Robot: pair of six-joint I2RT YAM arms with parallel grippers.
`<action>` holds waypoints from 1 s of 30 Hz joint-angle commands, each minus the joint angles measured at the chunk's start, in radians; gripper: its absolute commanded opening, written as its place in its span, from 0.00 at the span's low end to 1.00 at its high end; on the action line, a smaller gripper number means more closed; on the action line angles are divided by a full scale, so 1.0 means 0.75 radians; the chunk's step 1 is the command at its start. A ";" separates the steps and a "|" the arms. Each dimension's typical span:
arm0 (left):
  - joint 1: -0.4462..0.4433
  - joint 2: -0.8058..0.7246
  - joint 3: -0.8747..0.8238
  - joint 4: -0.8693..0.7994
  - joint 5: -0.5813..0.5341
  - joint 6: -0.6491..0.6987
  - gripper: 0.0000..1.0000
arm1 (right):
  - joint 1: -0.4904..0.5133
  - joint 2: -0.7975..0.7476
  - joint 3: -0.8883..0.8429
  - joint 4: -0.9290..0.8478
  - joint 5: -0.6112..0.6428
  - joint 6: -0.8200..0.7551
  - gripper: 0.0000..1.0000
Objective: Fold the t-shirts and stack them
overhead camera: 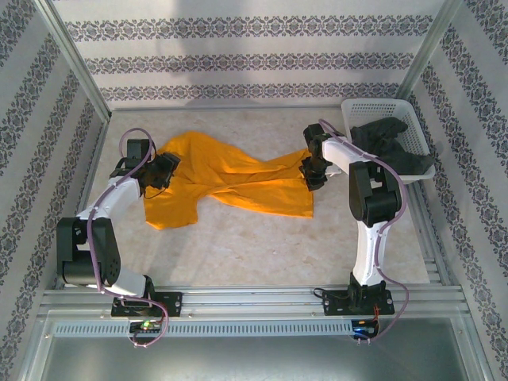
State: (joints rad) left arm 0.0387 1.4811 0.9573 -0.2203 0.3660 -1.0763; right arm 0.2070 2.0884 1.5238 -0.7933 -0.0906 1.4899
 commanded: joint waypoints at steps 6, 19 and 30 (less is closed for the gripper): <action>-0.013 -0.025 0.004 -0.001 0.020 0.022 0.48 | -0.006 0.000 0.061 -0.054 0.064 0.024 0.45; -0.013 -0.049 -0.016 0.006 0.028 0.016 0.46 | -0.008 0.053 0.061 -0.142 0.058 0.010 0.36; -0.013 -0.051 -0.009 0.002 0.034 0.020 0.44 | -0.012 0.057 0.075 -0.127 0.055 0.002 0.22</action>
State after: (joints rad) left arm 0.0387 1.4658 0.9573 -0.2199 0.3855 -1.0763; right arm 0.2050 2.1250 1.5810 -0.8608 -0.0704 1.4914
